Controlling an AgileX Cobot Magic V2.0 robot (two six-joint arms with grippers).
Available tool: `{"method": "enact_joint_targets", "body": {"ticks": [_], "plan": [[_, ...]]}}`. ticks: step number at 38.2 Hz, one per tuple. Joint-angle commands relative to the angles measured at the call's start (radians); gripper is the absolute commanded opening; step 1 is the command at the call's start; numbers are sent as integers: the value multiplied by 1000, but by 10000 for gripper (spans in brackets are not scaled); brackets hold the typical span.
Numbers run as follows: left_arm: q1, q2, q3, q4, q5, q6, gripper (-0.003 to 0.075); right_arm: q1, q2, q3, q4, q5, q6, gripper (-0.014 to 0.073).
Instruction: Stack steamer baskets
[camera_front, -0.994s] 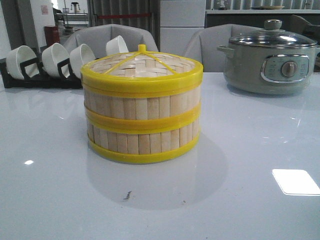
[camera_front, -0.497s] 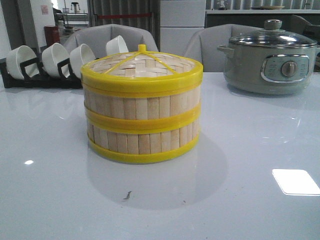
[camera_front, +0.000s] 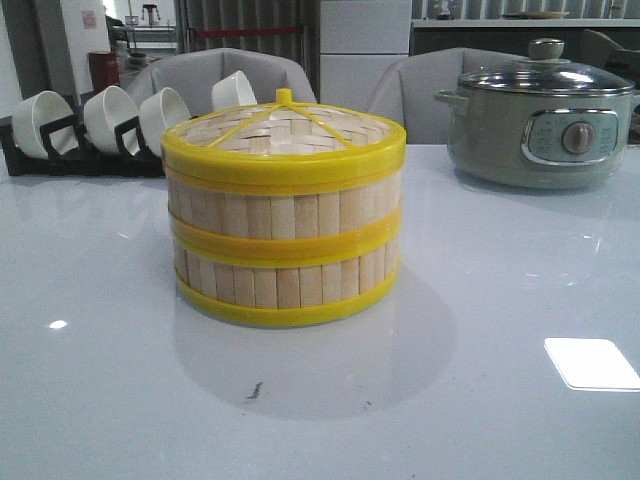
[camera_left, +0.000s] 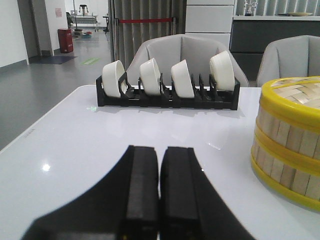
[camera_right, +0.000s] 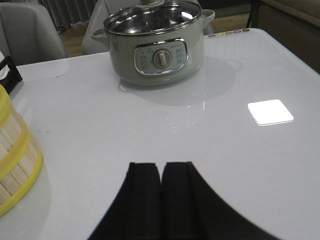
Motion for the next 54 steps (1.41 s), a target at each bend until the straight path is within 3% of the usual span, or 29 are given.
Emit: {"method": "enact_joint_targets", "body": {"ticks": [1,16,23,31,38,42,54], "plan": [[-1,-15,0,-6,-86,-5,95,-6,2,-29,-10,-82,-10,52],[-1,-15,0,-6,-86,-5,95,-6,2,-29,-10,-80,-10,52],[-1,-13,0,-6,-86,-5,95,-6,-61,-20,33,13,4,52],[-1,-13,0,-6,-86,-5,95,0,-203,136,28,-66,1,52],[-1,-13,0,-6,-86,-5,95,68,-316,284,28,-139,1,52],[-1,-13,0,-6,-86,-5,95,103,-364,285,8,-83,-6,52],[-1,-13,0,-6,-86,-5,95,114,-363,285,-54,-94,-6,52]]}}
